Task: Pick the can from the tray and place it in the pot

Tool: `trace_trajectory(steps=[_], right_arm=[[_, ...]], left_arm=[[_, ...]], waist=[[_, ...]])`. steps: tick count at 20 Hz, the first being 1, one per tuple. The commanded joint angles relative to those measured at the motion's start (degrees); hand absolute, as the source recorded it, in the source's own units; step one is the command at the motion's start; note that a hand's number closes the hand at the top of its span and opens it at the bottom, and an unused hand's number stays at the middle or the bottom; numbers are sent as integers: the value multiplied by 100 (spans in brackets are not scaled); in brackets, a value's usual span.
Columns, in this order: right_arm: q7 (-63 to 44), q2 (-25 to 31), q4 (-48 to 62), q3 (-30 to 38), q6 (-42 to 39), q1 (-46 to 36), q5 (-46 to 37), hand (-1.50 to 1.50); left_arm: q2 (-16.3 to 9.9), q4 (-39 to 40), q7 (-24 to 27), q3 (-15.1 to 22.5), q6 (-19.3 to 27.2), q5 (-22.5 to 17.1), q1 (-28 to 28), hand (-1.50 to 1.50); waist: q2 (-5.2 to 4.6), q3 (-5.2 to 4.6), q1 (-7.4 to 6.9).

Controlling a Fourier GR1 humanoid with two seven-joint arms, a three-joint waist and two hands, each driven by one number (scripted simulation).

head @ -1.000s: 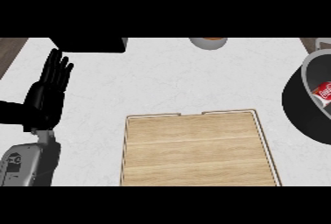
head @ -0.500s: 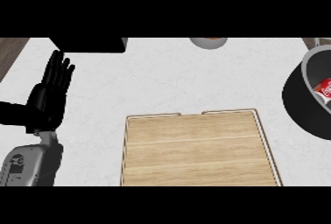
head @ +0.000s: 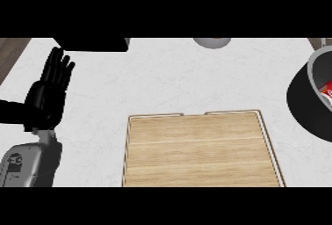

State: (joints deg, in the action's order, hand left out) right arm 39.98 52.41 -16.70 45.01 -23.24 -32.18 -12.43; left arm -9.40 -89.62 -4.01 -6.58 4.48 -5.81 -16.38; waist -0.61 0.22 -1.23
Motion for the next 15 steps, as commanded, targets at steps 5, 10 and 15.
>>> trace_trajectory(steps=[5, 10, 15], right_arm=[[253, 700, 497, 325, -541, 383, 281, -150], [586, 739, 538, 440, -707, 804, 409, -150], [577, 1000, 527, 503, -868, 1055, 481, -150]], left_arm=[[148, -48, -180, 104, 210, 100, -224, 0], [-23, 67, 104, -60, -81, -55, 26, 0], [-114, -31, 64, -137, -117, -95, 97, 0]], waist=[[-43, 35, -26], [-46, 40, 11], [-32, 54, 9]])
